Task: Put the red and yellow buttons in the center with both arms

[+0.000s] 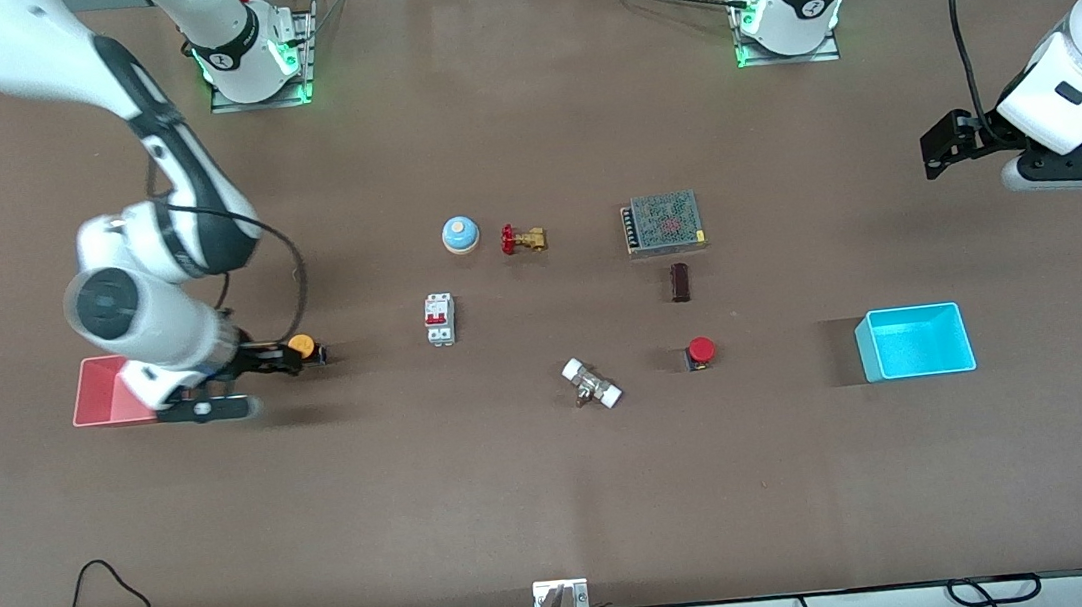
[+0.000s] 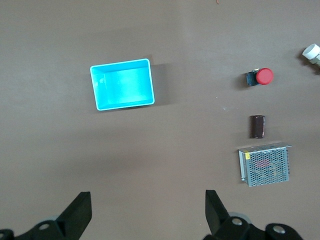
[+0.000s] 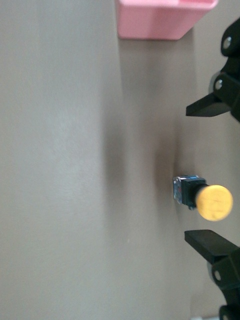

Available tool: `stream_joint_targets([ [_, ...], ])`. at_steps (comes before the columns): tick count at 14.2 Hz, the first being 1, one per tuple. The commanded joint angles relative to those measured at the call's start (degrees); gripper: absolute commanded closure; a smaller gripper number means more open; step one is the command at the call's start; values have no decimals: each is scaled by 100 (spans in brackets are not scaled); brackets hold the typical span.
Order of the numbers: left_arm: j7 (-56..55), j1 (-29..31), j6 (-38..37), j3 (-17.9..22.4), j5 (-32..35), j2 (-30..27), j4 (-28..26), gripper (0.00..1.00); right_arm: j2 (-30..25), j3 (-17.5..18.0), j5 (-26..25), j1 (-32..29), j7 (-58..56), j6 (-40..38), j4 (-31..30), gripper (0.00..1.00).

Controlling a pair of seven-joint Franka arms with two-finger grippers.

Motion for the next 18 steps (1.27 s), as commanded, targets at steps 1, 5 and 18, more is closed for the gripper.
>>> stream_joint_targets([
  [1,147,41,-108,6,-152,48,125,0,-608,1,384,-235,-142,-1147,461,0],
  [5,138,41,-99,6,-143,57,125,0,-994,-508,341,-165,-239,-2942,1552,0],
  [18,147,67,-99,32,-152,128,213,0,-1839,-869,279,-15,-1250,-4377,1580,0],
])
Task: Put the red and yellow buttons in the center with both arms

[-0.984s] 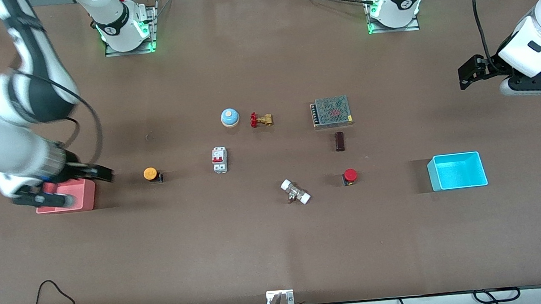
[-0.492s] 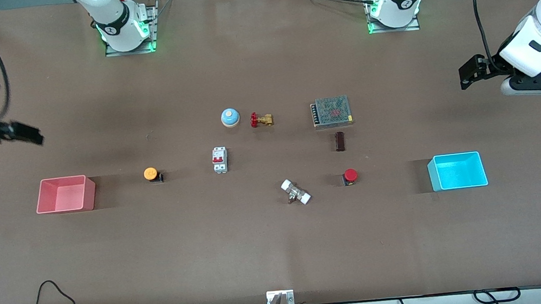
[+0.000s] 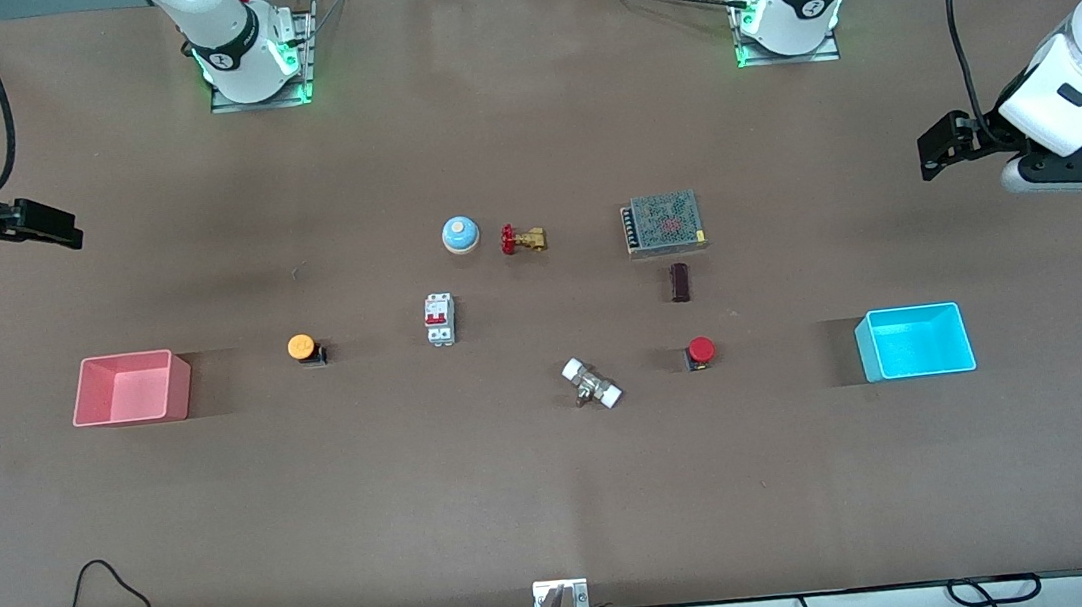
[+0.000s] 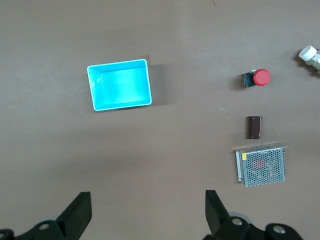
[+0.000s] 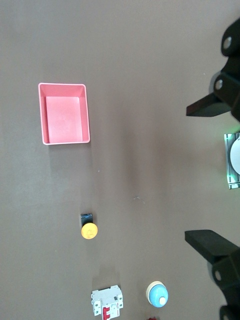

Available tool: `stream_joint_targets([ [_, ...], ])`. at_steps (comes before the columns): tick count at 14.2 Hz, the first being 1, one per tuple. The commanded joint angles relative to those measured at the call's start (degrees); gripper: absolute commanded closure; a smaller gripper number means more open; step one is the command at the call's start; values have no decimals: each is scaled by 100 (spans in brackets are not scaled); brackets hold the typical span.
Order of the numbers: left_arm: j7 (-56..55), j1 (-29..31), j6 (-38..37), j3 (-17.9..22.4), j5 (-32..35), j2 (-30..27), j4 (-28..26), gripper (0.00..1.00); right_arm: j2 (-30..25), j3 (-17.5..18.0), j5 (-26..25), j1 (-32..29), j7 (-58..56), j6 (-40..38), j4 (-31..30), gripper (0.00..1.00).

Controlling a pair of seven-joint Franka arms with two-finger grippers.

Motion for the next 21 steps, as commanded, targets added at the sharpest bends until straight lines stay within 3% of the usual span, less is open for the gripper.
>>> stream_joint_targets([
  [1,141,45,-91,27,-99,100,186,0,-37,-64,42,47,-41,-36,-6,0],
  [21,150,272,-108,62,-240,108,169,0,-37,-73,42,-15,-15,-194,-5,0],
])
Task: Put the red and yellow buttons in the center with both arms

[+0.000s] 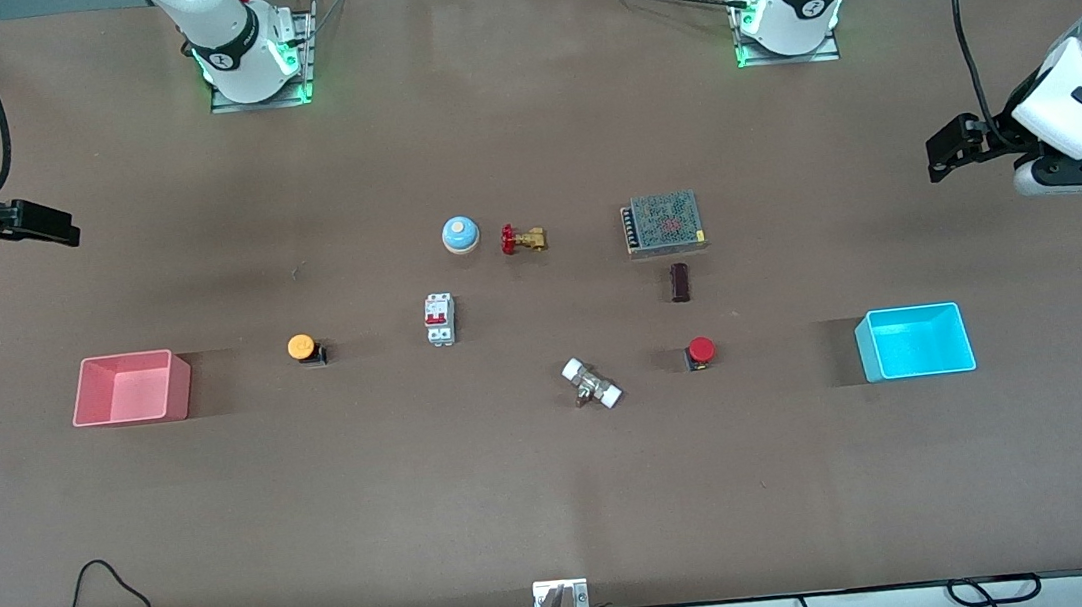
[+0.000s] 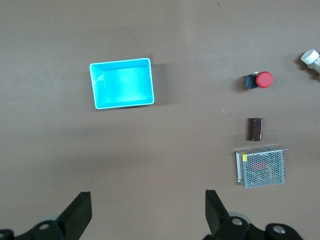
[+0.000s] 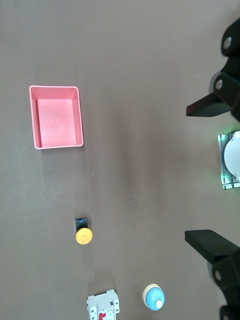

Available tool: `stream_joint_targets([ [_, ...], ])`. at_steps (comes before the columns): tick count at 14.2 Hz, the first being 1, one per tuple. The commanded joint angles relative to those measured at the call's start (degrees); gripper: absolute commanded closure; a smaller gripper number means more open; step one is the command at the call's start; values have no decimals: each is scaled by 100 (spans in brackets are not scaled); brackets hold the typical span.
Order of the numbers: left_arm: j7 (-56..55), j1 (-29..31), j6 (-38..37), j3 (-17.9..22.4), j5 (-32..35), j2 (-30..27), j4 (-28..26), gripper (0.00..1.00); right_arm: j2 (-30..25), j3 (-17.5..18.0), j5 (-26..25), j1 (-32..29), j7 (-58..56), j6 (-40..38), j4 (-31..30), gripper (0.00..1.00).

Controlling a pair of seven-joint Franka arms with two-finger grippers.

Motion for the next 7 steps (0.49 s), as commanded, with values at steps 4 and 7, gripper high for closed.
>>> stream_joint_targets([
  [4,324,226,-99,-3,-251,120,162,0,-43,-11,42,-16,-15,-58,-6,0],
  [7,351,235,-82,5,-242,138,171,0,-43,-11,42,-7,-41,-58,-6,0],
])
